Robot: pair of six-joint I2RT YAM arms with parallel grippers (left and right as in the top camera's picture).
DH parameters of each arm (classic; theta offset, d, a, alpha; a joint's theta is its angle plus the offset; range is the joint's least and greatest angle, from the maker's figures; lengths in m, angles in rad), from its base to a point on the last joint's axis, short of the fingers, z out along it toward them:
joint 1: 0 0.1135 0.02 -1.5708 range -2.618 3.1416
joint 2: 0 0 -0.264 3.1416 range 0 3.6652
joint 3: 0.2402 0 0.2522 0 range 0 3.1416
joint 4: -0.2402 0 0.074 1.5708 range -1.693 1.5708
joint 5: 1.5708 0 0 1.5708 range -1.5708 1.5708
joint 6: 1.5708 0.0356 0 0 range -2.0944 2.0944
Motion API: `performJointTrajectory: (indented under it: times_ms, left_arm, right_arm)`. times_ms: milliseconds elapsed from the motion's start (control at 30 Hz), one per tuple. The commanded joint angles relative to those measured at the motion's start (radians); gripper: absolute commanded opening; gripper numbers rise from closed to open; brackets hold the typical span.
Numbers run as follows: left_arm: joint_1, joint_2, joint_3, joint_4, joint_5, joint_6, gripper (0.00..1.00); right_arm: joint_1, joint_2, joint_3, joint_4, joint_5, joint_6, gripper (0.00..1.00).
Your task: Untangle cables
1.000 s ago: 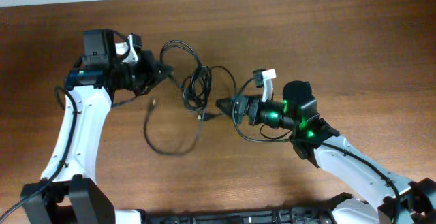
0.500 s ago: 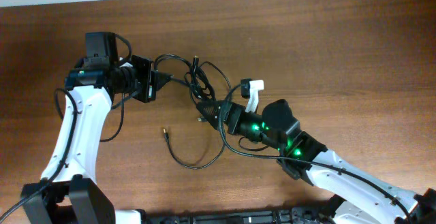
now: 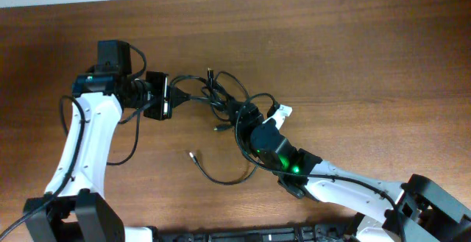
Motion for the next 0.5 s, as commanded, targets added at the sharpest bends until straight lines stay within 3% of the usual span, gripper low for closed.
performJointTrajectory:
  times_ms: [0,67,467]
  left_arm:
    - [0.001,-0.019,0.010,0.011,0.037,-0.013,0.00]
    - [0.003,-0.018,0.010,0.014,-0.031,-0.013,0.00]
    - [0.003,-0.018,0.010,0.014,-0.031,-0.013,0.00]
  right_arm:
    - [0.003,0.004,0.014,-0.002,-0.034,-0.129,1.00]
    - [0.003,0.002,0.014,0.005,-0.062,-0.129,0.99]
    - [0.005,-0.005,0.014,0.004,-0.274,-0.129,0.99]
